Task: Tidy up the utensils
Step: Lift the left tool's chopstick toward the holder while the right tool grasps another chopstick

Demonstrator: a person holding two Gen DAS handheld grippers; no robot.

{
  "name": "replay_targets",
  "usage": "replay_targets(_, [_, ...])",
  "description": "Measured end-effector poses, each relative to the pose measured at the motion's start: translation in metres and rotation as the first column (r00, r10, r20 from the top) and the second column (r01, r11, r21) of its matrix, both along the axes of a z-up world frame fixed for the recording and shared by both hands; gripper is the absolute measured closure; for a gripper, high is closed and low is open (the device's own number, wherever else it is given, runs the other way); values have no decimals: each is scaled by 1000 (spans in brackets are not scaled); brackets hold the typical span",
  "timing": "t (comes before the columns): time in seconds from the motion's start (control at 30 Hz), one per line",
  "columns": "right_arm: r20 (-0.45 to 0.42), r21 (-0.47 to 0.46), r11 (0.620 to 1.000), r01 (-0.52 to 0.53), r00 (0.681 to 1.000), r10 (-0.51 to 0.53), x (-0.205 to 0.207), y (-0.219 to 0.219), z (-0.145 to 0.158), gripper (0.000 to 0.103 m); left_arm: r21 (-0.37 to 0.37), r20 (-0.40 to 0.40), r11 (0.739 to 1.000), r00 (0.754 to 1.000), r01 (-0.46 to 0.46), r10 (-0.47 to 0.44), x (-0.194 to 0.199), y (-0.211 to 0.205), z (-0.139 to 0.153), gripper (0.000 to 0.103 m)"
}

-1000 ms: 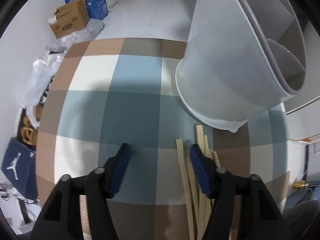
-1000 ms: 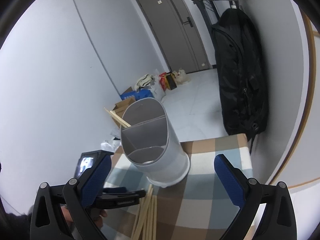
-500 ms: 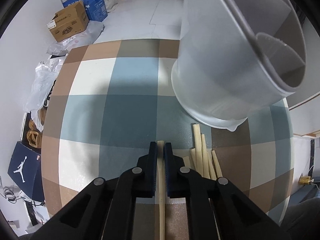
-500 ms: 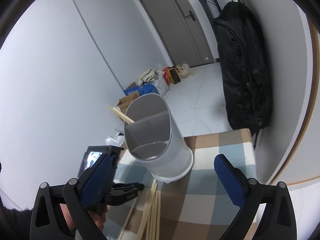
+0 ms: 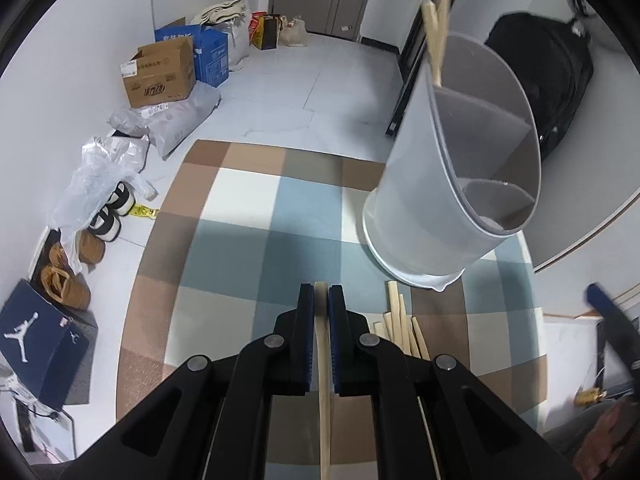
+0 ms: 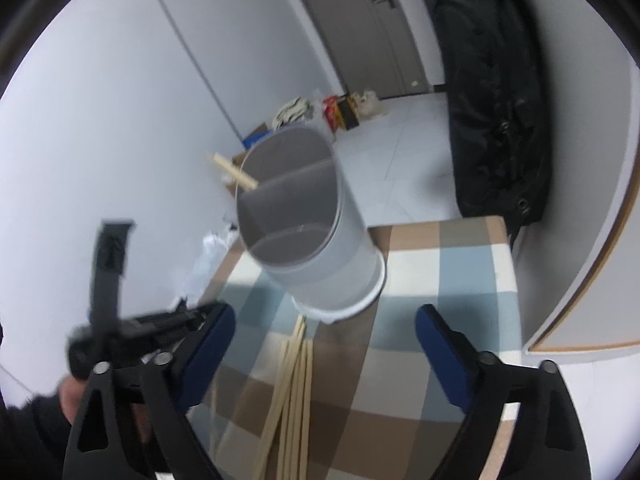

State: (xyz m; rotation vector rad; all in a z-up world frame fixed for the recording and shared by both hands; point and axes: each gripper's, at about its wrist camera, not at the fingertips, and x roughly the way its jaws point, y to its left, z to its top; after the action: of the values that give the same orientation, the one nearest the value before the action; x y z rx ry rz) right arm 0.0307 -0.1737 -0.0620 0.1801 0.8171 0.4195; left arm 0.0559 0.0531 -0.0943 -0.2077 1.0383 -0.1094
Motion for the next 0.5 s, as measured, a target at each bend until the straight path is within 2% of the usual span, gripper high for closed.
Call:
replay_targets(0.1, [-35,-28,999,-47,998,46,-2,11,-9,34,-46,21,999,1000,-17,18,0,12,3,100])
replay_targets(0.2, [-77,-26,995,-100,992,98,-5,23,-20,42,-110,41,993,998,-33,38,-2,21,7,100])
replay_targets(0.3, [-102,-47,986,-158,983,153,-8,39,-27,47,-164,66,986,997,-38,49,-2,30,12,100])
replay_targets(0.43, [-138,-76,976,-204,972,192,-10,58,-38,47,-220,80,975,995,-41,60,-7,40,14,100])
replay_targets(0.5, [-163,-88,975,-205,968,189,-7,64,-45,50,-219,90,975,994,-39,60,-9,43,16,100])
